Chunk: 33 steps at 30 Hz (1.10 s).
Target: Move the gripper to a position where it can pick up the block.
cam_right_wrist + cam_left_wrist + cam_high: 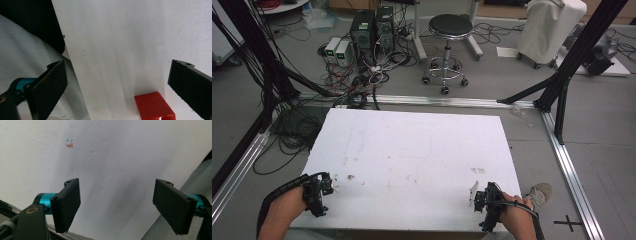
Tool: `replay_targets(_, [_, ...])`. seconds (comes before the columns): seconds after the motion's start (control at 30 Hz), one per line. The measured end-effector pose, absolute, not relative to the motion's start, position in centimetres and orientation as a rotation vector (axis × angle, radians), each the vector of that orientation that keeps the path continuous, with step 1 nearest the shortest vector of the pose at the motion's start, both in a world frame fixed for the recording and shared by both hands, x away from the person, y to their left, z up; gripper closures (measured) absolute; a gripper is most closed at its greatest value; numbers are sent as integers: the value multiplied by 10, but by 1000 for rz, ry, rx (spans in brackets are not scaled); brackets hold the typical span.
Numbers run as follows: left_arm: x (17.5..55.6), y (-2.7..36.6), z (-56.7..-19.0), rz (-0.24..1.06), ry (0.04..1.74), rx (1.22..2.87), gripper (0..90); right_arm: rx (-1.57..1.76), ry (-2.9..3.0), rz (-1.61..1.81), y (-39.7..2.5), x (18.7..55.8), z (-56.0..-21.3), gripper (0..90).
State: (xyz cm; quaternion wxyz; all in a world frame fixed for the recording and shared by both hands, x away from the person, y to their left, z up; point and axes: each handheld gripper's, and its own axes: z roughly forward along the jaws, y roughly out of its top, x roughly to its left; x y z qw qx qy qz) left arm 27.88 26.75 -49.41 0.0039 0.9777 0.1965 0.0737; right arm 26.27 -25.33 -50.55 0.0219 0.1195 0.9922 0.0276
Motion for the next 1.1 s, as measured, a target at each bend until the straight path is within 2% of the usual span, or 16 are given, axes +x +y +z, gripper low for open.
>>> replay_targets(1.1, [278, 265, -491, 236, 598, 3057, 225, 368, 3069, 133, -254, 261, -500, 18])
